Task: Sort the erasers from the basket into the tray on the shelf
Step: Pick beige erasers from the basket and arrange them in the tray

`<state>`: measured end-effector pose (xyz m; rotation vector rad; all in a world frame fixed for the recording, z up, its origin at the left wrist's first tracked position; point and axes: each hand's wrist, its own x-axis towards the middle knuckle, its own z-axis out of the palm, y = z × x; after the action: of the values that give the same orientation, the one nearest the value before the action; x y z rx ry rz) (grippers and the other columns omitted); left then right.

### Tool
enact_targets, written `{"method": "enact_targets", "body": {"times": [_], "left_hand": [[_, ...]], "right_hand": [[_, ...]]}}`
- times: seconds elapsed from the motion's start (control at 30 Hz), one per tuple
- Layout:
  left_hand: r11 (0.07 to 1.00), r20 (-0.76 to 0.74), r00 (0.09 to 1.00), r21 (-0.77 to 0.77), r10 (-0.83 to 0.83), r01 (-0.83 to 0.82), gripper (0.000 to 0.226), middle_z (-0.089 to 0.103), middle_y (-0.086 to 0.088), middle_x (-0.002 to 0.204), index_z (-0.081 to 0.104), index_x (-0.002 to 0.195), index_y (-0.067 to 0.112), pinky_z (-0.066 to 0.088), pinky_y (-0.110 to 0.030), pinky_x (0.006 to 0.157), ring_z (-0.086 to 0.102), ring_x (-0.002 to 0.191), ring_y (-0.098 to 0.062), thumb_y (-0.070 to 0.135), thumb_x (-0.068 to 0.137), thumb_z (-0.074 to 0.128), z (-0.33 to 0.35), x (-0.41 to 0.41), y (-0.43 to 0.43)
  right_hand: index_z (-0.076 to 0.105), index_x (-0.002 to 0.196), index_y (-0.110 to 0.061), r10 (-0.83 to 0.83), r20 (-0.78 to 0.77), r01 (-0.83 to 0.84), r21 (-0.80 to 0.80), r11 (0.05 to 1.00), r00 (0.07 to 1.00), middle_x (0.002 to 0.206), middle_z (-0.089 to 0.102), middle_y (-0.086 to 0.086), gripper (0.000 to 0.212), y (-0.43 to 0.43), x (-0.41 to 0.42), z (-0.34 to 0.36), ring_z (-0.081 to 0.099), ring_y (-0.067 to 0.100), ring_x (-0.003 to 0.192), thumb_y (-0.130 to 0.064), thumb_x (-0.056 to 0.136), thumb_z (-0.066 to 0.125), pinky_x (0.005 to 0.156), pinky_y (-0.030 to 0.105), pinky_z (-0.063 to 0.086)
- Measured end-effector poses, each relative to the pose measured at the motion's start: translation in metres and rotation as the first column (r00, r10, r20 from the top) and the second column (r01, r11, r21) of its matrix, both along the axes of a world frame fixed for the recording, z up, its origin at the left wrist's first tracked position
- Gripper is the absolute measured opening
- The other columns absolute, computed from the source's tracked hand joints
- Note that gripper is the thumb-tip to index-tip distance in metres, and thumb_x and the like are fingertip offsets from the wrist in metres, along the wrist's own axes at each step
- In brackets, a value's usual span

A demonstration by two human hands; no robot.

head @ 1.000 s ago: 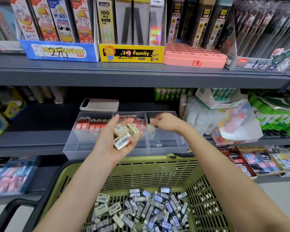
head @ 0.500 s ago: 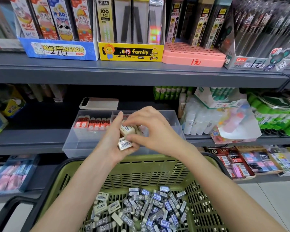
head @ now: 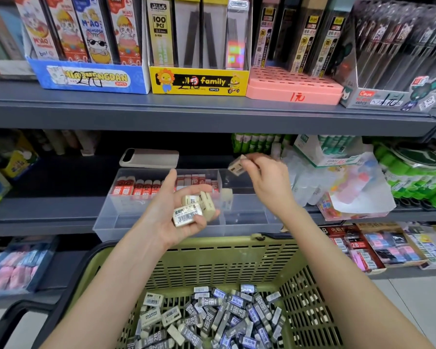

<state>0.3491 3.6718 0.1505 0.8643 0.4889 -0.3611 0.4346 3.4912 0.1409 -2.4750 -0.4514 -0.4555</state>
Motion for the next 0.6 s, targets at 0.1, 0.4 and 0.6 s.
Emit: {"method": "enact_targets", "body": {"times": [0.1, 0.4, 0.6], "left_hand": [[1.0, -0.004, 1.0, -0.003, 0.027, -0.027, 0.075, 0.07, -0.022, 0.077, 0.077, 0.073, 0.003, 0.037, -0.02, 0.031, 0.068, 0.064, -0.038, 0.061, 0.094, 0.034, -0.001, 0.0, 0.004], [0.998, -0.013, 0.998, 0.027, 0.062, -0.062, 0.025, 0.062, -0.024, 0.1, 0.071, 0.098, 0.0, 0.043, -0.02, 0.036, 0.069, 0.067, -0.038, 0.017, 0.088, 0.056, 0.0, -0.001, -0.003], [0.994, 0.029, 0.994, 0.034, 0.107, -0.108, 0.021, 0.071, -0.026, 0.091, 0.061, 0.106, 0.003, 0.045, -0.021, 0.038, 0.071, 0.075, -0.037, -0.004, 0.09, 0.048, -0.002, 0.002, -0.008]], "right_hand": [[0.067, 0.108, -0.015, -0.045, -0.112, 0.021, -0.204, 0.979, 0.993, 0.105, 0.069, 0.007, 0.031, 0.0, 0.024, -0.018, 0.052, 0.032, 0.105, -0.034, 0.098, 0.043, 0.088, 0.035, 0.036], [0.061, 0.115, -0.013, 0.047, -0.511, -0.244, -0.325, 0.914, 0.858, 0.129, 0.057, 0.009, 0.042, 0.02, 0.045, -0.034, 0.051, 0.028, 0.116, -0.038, 0.1, 0.031, 0.094, 0.034, 0.038], [0.065, 0.104, -0.008, 0.066, -0.26, -0.11, -0.158, 0.981, 0.963, 0.102, 0.069, 0.011, 0.042, 0.016, 0.014, -0.015, 0.058, 0.029, 0.101, -0.034, 0.101, 0.031, 0.091, 0.036, 0.042]]}}
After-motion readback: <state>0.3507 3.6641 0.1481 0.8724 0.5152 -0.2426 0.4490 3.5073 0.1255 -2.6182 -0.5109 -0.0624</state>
